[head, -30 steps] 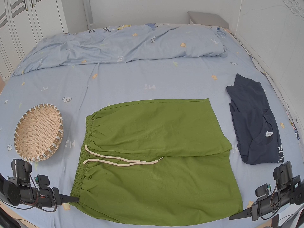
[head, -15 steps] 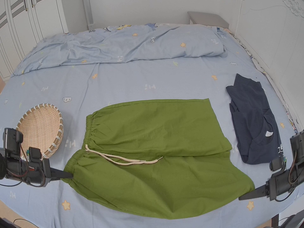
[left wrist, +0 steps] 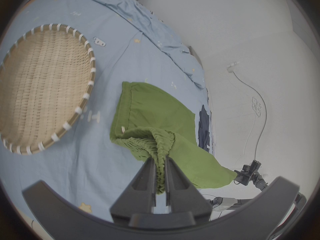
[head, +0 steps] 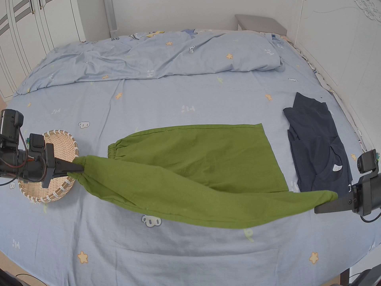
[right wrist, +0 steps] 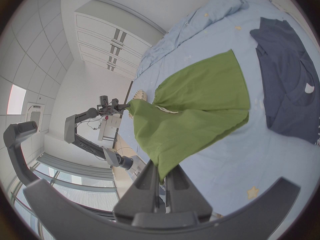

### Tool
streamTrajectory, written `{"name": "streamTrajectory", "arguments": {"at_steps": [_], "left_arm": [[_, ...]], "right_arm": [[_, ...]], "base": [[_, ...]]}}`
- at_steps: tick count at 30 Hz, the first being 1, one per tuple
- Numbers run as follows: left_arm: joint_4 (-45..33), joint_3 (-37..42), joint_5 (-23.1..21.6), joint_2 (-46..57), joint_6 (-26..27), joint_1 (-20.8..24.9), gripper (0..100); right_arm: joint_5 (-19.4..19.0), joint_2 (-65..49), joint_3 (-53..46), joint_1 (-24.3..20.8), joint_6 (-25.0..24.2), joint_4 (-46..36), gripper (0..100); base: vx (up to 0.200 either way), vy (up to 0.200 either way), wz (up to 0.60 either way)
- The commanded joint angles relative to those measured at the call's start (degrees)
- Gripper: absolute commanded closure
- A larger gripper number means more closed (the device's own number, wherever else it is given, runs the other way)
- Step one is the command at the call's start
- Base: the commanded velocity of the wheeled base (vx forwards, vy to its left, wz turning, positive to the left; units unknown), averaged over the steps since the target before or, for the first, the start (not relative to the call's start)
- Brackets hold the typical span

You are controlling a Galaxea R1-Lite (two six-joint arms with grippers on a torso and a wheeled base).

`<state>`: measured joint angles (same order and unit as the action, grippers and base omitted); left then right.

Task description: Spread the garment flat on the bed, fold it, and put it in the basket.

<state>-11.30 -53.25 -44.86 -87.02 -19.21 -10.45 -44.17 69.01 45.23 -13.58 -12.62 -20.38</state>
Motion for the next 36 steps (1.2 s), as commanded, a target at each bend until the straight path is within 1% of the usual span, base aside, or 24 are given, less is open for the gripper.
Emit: {"name": "streamTrajectory", "arguments": {"at_steps": [1, 7, 8, 10, 18, 19, 23, 25, 26, 27, 32, 33, 36], "left_arm": [[-0.83, -6.61, 0.04, -6.24, -0.12, -0.01, 100], [-1.09, -13.20, 0.04, -11.16, -0.21, 0.87, 100], [-2.32, -14.95, 0.04, -12.48, -0.21, 1.83, 100], [-3.82, -16.89, 0.04, -13.62, -0.21, 2.10, 100], [-4.61, -22.43, 0.04, -18.98, -0.21, 2.71, 100], [-4.70, -23.83, 0.04, -20.03, -0.21, 2.80, 100], [-4.78, -26.64, 0.04, -21.62, -0.30, 2.80, 100], [-5.05, -27.61, 0.04, -22.06, -0.39, 2.71, 100], [-5.93, -29.11, 0.04, -22.58, -0.48, 2.63, 100], [-6.01, -29.28, 0.04, -22.67, -0.48, 2.63, 100], [-7.42, -33.06, 0.04, -24.96, -0.56, 2.45, 100], [-7.42, -33.06, 0.04, -25.04, -0.56, 2.45, 100], [-7.42, -35.35, 0.04, -26.71, -0.91, 2.01, 100]], "right_arm": [[0.05, 4.20, 3.99, 0.13, -0.04, -0.01, 100], [0.31, 8.42, 8.74, 0.13, -0.04, -0.01, 100], [0.92, 10.53, 10.85, 0.40, -0.04, 0.08, 100], [1.63, 12.90, 13.66, 0.84, -0.04, -0.36, 100], [2.07, 20.02, 23.06, 2.33, -0.13, -1.15, 100], [2.07, 22.22, 25.70, 3.30, -0.13, -1.50, 100], [2.07, 27.76, 32.91, 4.62, -0.65, -2.82, 100], [2.15, 29.25, 35.10, 4.79, -0.65, -3.52, 100], [2.51, 31.54, 38.71, 4.97, -0.65, -4.58, 100], [2.51, 31.71, 38.97, 5.05, -0.65, -4.67, 100], [3.21, 38.39, 51.10, 6.20, -0.65, -9.15, 100], [3.21, 38.57, 51.36, 6.20, -0.65, -9.32, 100], [3.21, 43.31, 59.63, 6.72, -0.74, -12.66, 100]], "base": [[0.000, 0.000, 0.00], [0.000, 0.000, 0.00], [0.000, 0.000, 0.00], [0.000, 0.000, 0.00], [0.000, 0.000, 0.00], [0.000, 0.000, 0.00], [0.000, 0.000, 0.00], [0.000, 0.000, 0.00], [0.000, 0.000, 0.00], [0.000, 0.000, 0.00], [0.000, 0.000, 0.00], [0.000, 0.000, 0.00], [0.000, 0.000, 0.00]]}}
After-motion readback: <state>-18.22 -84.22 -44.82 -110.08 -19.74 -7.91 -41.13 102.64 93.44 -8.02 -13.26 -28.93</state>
